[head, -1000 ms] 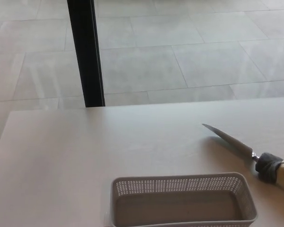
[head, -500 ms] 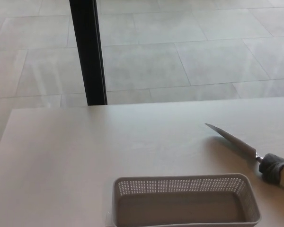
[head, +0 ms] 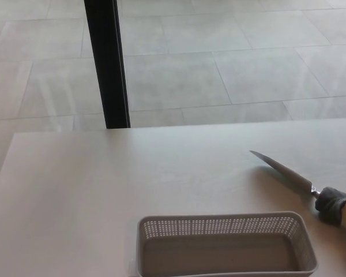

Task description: A garden tool is kept on the righthand side and a container is kept on the lefthand side on a desk infront of the robot. the robot uses its right hand to pick up the garden tool and makes a scooping motion inside the container

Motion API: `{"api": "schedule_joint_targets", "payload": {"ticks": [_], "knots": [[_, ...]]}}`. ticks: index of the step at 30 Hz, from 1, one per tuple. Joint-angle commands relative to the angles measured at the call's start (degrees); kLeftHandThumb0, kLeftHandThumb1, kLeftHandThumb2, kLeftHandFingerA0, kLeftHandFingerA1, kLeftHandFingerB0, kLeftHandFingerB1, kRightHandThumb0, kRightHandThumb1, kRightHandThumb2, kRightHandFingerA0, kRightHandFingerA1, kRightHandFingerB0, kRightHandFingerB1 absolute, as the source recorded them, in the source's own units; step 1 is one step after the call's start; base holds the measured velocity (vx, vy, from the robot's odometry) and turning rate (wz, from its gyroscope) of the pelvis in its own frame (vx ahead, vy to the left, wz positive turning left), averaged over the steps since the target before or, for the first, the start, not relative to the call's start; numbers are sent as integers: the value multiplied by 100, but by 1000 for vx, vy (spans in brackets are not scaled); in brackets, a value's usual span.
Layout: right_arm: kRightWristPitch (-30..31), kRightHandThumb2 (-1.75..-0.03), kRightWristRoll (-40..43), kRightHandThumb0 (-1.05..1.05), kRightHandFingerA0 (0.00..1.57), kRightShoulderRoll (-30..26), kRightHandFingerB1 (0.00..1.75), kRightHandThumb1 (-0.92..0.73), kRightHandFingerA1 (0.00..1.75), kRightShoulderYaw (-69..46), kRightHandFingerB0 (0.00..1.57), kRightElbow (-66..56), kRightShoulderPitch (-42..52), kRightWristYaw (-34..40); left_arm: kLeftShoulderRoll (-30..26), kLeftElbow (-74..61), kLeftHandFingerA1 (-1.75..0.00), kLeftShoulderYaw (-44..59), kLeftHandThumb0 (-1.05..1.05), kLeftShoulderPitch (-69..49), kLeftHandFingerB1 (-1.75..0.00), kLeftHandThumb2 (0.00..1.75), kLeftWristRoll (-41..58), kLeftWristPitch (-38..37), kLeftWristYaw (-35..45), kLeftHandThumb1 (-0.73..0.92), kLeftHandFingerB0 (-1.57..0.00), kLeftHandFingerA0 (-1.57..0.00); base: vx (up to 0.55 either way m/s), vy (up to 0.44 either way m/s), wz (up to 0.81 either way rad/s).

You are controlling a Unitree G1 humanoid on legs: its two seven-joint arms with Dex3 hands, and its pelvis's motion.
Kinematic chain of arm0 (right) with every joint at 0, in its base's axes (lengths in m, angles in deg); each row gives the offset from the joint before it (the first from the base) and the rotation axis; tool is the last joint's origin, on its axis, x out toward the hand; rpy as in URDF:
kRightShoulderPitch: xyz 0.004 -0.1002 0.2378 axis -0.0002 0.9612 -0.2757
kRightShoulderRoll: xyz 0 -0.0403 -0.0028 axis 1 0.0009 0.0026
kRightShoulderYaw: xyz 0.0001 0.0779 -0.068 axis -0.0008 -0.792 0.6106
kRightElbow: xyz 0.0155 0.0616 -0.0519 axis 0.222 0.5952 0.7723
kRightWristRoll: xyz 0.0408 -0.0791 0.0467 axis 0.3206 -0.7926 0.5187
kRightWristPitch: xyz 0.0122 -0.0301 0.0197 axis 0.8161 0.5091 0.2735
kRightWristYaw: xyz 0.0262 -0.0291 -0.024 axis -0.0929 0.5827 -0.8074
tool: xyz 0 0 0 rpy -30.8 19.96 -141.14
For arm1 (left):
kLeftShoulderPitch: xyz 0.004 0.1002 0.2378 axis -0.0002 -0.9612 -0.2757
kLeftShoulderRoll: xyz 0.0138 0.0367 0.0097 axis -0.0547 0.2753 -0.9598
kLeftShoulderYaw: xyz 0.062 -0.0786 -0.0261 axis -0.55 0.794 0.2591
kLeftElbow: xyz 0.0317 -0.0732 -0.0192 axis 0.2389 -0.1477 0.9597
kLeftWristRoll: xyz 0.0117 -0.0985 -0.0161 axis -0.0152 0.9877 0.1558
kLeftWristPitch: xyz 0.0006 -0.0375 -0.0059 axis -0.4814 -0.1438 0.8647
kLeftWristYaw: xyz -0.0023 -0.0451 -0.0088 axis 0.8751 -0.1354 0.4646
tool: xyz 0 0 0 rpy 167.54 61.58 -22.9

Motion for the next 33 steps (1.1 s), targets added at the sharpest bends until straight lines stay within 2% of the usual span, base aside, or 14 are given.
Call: {"api": "schedule_joint_targets", "payload": {"ticks": [1, 2, 3, 4, 8, 10, 12, 15, 21, 23, 25, 28, 30, 33], "knots": [[200, -100, -1061, -83, 0, -471, 31, -59, 25, 908, 6, -360, 471, -643, -160, 9, -69, 51, -39, -28, -53, 59, 178, 221, 78, 66, -39, -57, 0, 0, 0], [257, -102, -1228, -98, 0, -517, 22, -68, 10, 1148, 10, -228, 505, -699, -168, 43, -67, -54, -39, 2, -50, 59, 56, 213, -45, 68, -35, -56, 0, 0, 0], [340, -64, -1175, -88, 0, -541, 25, -77, 7, 1201, 5, -211, 500, -778, -166, 35, -70, -59, -39, -7, -52, 60, 58, 187, -32, 68, -36, -55, 0, 0, 0], [508, -105, -1099, -105, 0, -562, 9, -66, 0, 1299, 8, -144, 489, -972, -164, 31, -69, -82, -40, -18, -53, 60, 39, 154, -22, 69, -40, -56, 0, 0, 0], [779, -106, -1206, -105, 0, -710, 7, -64, 0, 1661, 5, 7, 461, -1200, -152, 77, -69, -100, -39, -12, -53, 61, 56, 93, -25, 70, -39, -52, 0, 0, 0], [905, -107, -1517, -105, 0, -805, 7, -66, 3, 1956, 12, 106, 395, -1215, -161, 48, -68, -124, -41, -6, -52, 60, 55, 115, -10, 68, -42, -53, 0, 0, 0], [935, -108, -1560, -105, 0, -771, 7, -65, 3, 2087, 12, 257, 363, -1239, -177, 57, -67, -160, -42, -15, -52, 60, 30, 160, -24, 69, -42, -55, 0, 0, 0], [866, -107, -1748, -105, 0, -645, 2, -64, 7, 2312, 0, 610, 287, -1150, -150, -19, -71, -171, -40, -36, -53, 61, 40, 107, -42, 71, -39, -54, 0, 0, 0], [1009, -105, -2093, -105, 0, -449, 1, -65, 8, 2555, 0, 613, 264, -987, -167, 90, -68, -103, -43, 23, -54, 61, 123, 166, -10, 68, -43, -60, 0, 0, 0], [1039, -104, -2216, -105, 0, -381, 0, -65, 7, 2661, 0, 772, 151, -969, -155, 47, -68, -121, -42, -8, -50, 61, 106, 90, 22, 69, -36, -56, 0, 0, 0], [1051, -103, -2333, -105, 0, -317, 0, -64, 8, 2732, 0, 886, 87, -914, -158, -10, -68, -160, -44, -50, -51, 61, 75, 57, 41, 69, -36, -55, 0, 0, 0], [1164, -100, -2567, -99, 0, -195, 5, -61, 12, 2882, 0, 1001, -28, -859, -142, 29, -72, -91, -44, -29, -54, 59, 127, 75, -30, 66, -45, -63, 0, 0, 0], [1181, -99, -2648, -99, 0, -164, 5, -62, 11, 2921, 0, 980, -8, -852, -127, -1, -71, -107, -43, -87, -54, 60, 112, 86, -37, 68, -41, -60, 0, 0, 0], [1211, -97, -2928, -98, 0, -107, 7, -62, 10, 3099, 7, 813, -9, -787, -133, -6, -71, -142, -43, -126, -54, 61, 103, 54, 88, 69, -42, -59, 0, 0, 0]]}}
